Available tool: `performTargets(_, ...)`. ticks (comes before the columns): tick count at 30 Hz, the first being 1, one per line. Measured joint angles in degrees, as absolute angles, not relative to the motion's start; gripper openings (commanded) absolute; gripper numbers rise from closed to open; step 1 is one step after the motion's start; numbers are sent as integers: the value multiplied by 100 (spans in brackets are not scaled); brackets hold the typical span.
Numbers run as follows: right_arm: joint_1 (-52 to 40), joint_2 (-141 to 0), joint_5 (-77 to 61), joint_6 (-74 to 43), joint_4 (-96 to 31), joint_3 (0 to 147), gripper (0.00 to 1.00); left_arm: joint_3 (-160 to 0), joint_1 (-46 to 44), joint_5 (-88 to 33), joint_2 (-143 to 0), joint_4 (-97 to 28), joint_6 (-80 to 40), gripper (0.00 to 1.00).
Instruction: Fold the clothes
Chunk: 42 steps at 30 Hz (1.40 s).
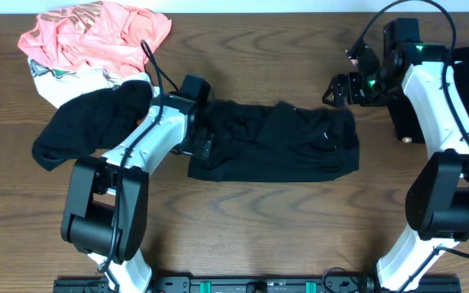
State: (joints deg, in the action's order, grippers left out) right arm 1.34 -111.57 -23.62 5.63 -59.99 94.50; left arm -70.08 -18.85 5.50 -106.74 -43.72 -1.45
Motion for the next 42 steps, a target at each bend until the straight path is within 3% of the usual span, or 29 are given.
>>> performTargets(19,134,-11157,-2362,563,-6031,9450,87,-7004,-3732,-113,-10674,-3850,-148,92)
performTargets(28,134,-11157,-2362,563,-6040,9450,87,-7024,-3435,-110,-10645,-3804,-148,91)
performTargets(42,134,-11157,-2362,563,-6073,9450,88,-7249,-2512,-91,-10108,-2517,-532,91)
